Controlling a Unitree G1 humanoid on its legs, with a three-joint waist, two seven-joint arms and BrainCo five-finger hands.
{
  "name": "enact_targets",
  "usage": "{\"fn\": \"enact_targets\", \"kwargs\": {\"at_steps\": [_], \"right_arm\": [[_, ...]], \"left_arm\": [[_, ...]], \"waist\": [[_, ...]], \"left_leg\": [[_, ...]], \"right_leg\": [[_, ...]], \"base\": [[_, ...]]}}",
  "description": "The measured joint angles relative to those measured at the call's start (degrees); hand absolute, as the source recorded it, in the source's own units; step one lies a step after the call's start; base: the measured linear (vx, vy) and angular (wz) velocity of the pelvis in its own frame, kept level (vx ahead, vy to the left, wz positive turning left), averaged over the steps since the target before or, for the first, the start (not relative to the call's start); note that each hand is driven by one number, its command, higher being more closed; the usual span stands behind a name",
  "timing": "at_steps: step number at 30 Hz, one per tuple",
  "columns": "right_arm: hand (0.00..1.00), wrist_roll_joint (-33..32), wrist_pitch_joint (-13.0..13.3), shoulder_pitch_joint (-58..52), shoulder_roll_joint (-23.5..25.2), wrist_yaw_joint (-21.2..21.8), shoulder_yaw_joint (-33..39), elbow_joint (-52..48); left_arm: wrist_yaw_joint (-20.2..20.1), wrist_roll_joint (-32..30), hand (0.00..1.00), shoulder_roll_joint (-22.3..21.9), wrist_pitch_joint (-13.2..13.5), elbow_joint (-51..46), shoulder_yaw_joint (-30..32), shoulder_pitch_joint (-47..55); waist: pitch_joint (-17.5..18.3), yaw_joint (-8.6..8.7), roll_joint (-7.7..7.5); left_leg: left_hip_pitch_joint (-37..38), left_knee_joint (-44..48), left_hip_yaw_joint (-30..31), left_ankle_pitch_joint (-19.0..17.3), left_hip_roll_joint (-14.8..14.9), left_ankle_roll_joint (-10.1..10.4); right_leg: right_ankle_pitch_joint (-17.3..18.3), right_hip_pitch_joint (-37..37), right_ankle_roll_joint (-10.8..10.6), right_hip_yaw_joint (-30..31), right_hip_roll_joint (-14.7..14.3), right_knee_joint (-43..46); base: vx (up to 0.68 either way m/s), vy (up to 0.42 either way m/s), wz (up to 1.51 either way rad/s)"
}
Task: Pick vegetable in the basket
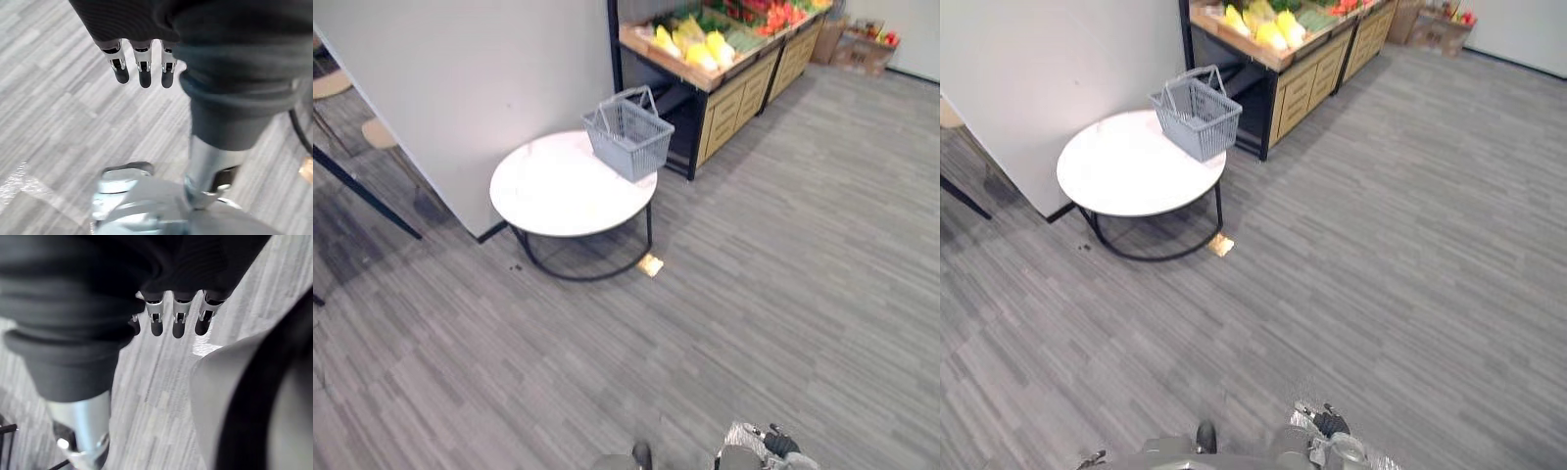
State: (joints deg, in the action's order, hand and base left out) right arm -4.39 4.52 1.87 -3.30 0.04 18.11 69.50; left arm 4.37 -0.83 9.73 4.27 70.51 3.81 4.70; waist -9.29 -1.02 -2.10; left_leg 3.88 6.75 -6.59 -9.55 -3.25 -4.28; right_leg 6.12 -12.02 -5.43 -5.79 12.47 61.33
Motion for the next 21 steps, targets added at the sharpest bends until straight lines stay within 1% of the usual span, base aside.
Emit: {"fn": "enact_targets", "kwargs": {"at_steps": [1, 2, 3, 4, 5, 6, 7, 8, 9, 10, 11, 12, 13, 14, 15, 16, 17, 18, 19, 20, 21], "right_arm": [[0.00, -0.01, 0.02, 0.15, -0.11, 0.14, 1.75, -0.12], [0.00, 0.00, 0.04, 0.27, -0.30, 0.14, 2.41, -0.34], [0.00, 0.03, 0.03, 0.26, -0.56, 0.14, 3.12, -0.88], [0.00, 0.05, 0.01, 0.15, -1.29, 0.09, 3.69, -1.09], [0.00, 0.08, -0.08, -0.19, -1.72, 0.03, 3.75, -1.07], [0.00, 0.08, -0.20, -1.18, -1.91, -0.18, 3.85, -1.05], [0.00, 0.09, -0.62, -2.22, -1.55, -0.41, 3.87, -0.88], [0.00, 0.10, -0.73, -2.52, -1.40, -0.44, 3.88, -0.81], [0.00, 0.15, -1.02, -3.97, -0.66, -0.50, 4.12, -0.66], [0.00, 1.16, -1.54, -4.92, -0.04, -0.66, 4.12, -0.31], [0.00, 1.50, -1.64, -5.09, -0.26, -0.66, 4.40, -0.27], [0.00, 2.12, -1.59, -5.39, -0.55, -0.66, 4.78, 0.07], [0.00, 2.18, -1.58, -5.37, -0.85, -0.66, 5.36, 0.19], [0.00, 2.23, -1.61, -5.33, -1.41, -0.77, 6.17, 0.65], [0.00, 2.29, -1.39, -5.17, -1.73, -0.77, 5.81, 0.59], [0.00, 2.38, -1.32, -5.08, -2.07, -0.69, 5.61, 0.58], [0.00, 2.77, -1.36, -4.99, -1.79, -0.70, 5.44, 0.61], [0.00, 3.44, -1.48, -4.78, -2.11, -0.81, 4.93, 0.72], [0.00, 3.42, -1.48, -4.83, -2.29, -0.88, 4.19, 0.64], [0.00, 3.41, -1.42, -4.64, -2.48, -0.91, 2.15, 0.38], [0.00, 3.39, -1.28, -4.16, -2.49, -0.97, 0.40, -0.70]], "left_arm": [[0.03, 0.00, 0.00, -0.11, 0.01, -0.01, -0.06, -0.94], [0.00, 0.02, 0.00, -0.37, 0.03, -0.01, -0.02, -1.69], [-0.02, 0.04, 0.00, -0.89, 0.04, -0.02, 0.06, -2.73], [0.05, 0.11, 0.00, -1.13, 0.04, -0.07, 0.05, -4.58], [0.07, 0.29, 0.00, -1.41, 0.05, -0.25, 0.03, -5.69], [0.23, 0.74, 0.00, -2.37, 0.14, -1.30, 0.08, -7.72], [0.50, 0.85, 0.00, -2.72, 0.53, -3.03, 0.21, -10.13], [0.56, 0.91, 0.00, -2.78, 0.66, -3.37, 0.37, -10.53], [0.95, 2.02, 0.00, -3.20, 0.97, -4.58, 0.87, -11.89], [1.42, 2.61, 0.00, -3.32, 1.82, -5.11, 1.16, -12.18], [1.67, 2.92, 0.00, -3.80, 1.94, -5.05, 1.26, -12.23], [1.68, 2.97, 0.00, -5.06, 2.08, -5.02, 1.35, -12.50], [1.70, 2.97, 0.00, -5.72, 2.35, -5.03, 1.48, -12.34], [1.76, 3.04, 0.00, -6.98, 2.74, -4.85, 1.65, -11.62], [1.70, 3.04, 0.00, -7.71, 2.73, -4.40, 1.67, -10.48], [1.56, 3.03, 0.00, -7.90, 2.65, -4.33, 1.92, -9.72], [1.48, 3.03, 0.00, -8.43, 2.58, -3.86, 3.28, -8.06], [1.25, 3.14, 0.00, -8.62, 2.38, -2.75, 3.54, -7.13], [1.18, 3.31, 0.00, -8.16, 2.53, -3.24, 4.48, -7.06], [1.02, 3.64, 0.00, -7.28, 2.59, -3.32, 5.86, -6.62], [0.91, 4.38, 0.00, -6.79, 2.66, -3.48, 6.44, -5.97]], "waist": [[-0.10, 0.85, 0.26], [-0.15, 1.68, 0.55], [-0.42, 2.40, 1.09], [-1.06, 2.98, 2.25], [-1.38, 3.11, 2.79], [-1.70, 3.28, 3.10], [-2.04, 4.05, 2.53], [-2.14, 4.23, 2.38], [-2.63, 4.99, 1.58], [-2.63, 5.55, -0.23], [-3.11, 5.59, 0.48], [-3.23, 5.64, 2.06], [-3.10, 5.58, 2.68], [-2.67, 5.30, 4.00], [-2.28, 4.95, 4.73], [-2.28, 5.21, 4.75], [-2.36, 5.40, 4.67], [-2.88, 5.17, 4.84], [-3.04, 4.88, 4.86], [-3.59, 3.66, 4.43], [-4.01, 3.12, 3.55]], "left_leg": [[2.66, -0.73, 0.99, -1.14, 0.36, -0.39], [4.21, -0.93, 1.58, -2.07, 0.91, -0.15], [5.87, -1.09, 2.13, -3.07, 1.85, -0.10], [8.16, -1.73, 2.56, -4.33, 3.62, 0.31], [9.12, -2.18, 2.72, -4.85, 4.57, 0.69], [10.84, -3.50, 2.90, -5.09, 5.77, 1.00], [12.68, -4.91, 3.51, -5.15, 6.39, 1.09], [13.07, -5.09, 3.73, -5.23, 6.50, 1.21], [15.27, -5.58, 4.30, -5.89, 6.88, 1.89], [17.60, -5.59, 4.81, -6.83, 6.89, 2.15], [18.79, -5.22, 5.05, -7.20, 7.93, 2.26], [19.11, -2.28, 5.42, -6.73, 9.83, 3.05], [18.93, 0.00, 5.58, -6.01, 11.00, 4.18], [17.52, 5.77, 6.01, -3.82, 13.31, 6.40], [14.99, 13.33, 6.59, 0.73, 14.94, 7.09], [13.09, 17.68, 7.40, 3.96, 15.46, 7.00], [8.00, 29.53, 9.35, 14.17, 16.49, 9.83], [2.11, 42.57, 9.98, 15.54, 17.73, 11.15], [-0.51, 47.99, 9.22, 15.03, 18.57, 11.63], [-4.39, 55.29, 6.46, 12.22, 19.39, 10.91], [-8.73, 59.55, 4.14, 8.78, 19.14, 8.92]], "right_leg": [[3.40, -1.25, 1.31, -4.29, 0.17, -3.20], [4.98, -2.41, 2.04, -6.70, -0.26, -6.85], [5.57, -3.69, 2.99, -8.31, -1.19, -11.14], [5.52, -5.32, 2.96, -9.11, -3.20, -18.10], [5.28, -6.26, 2.79, -9.27, -4.17, -22.40], [3.76, -8.20, 1.55, -8.65, -5.22, -31.14], [-0.78, -9.65, 1.19, -5.99, -5.30, -43.72], [-1.88, -9.72, 0.94, -5.35, -5.17, -46.06], [-4.75, -9.73, -0.22, -2.04, -4.67, -53.83], [-6.32, -9.77, -0.97, 0.41, -3.82, -55.53], [-10.23, -10.15, -1.35, 0.22, -4.40, -52.63], [-11.21, -11.58, -0.96, -0.71, -5.87, -46.39], [-11.05, -11.65, -0.44, -1.07, -6.71, -44.16], [-8.02, -10.93, 4.04, -2.19, -9.07, -41.23], [-5.41, -9.33, 5.67, -3.10, -10.90, -39.94], [-4.15, -8.13, 6.06, -3.52, -11.52, -39.80], [-1.96, -4.49, 7.32, -4.24, -12.45, -41.11], [-0.87, 0.18, 8.38, -4.90, -13.45, -42.83], [-0.48, 2.92, 8.98, -5.07, -14.22, -44.21], [0.64, 8.34, 10.04, -4.68, -15.07, -46.72], [2.41, 12.67, 10.62, -4.46, -15.20, -48.74]], "base": [[0.57, -0.079, 0.39], [0.58, -0.112, 0.37], [0.60, -0.135, 0.30], [0.41, -0.092, 0.22], [0.55, -0.153, 0.25], [0.58, -0.207, 0.41], [0.70, -0.268, 0.42], [0.61, -0.293, 0.52], [0.65, -0.335, 0.42], [0.66, -0.344, 0.33], [0.68, -0.372, 0.12], [0.55, -0.309, -0.04], [0.70, -0.411, -0.08], [0.70, -0.407, -0.17], [0.69, -0.391, -0.16], [0.66, -0.338, -0.02], [0.75, -0.318, 0.18], [0.73, -0.295, 0.25], [0.67, -0.257, 0.09], [0.49, -0.191, 0.00], [0.46, -0.174, -0.03]]}}
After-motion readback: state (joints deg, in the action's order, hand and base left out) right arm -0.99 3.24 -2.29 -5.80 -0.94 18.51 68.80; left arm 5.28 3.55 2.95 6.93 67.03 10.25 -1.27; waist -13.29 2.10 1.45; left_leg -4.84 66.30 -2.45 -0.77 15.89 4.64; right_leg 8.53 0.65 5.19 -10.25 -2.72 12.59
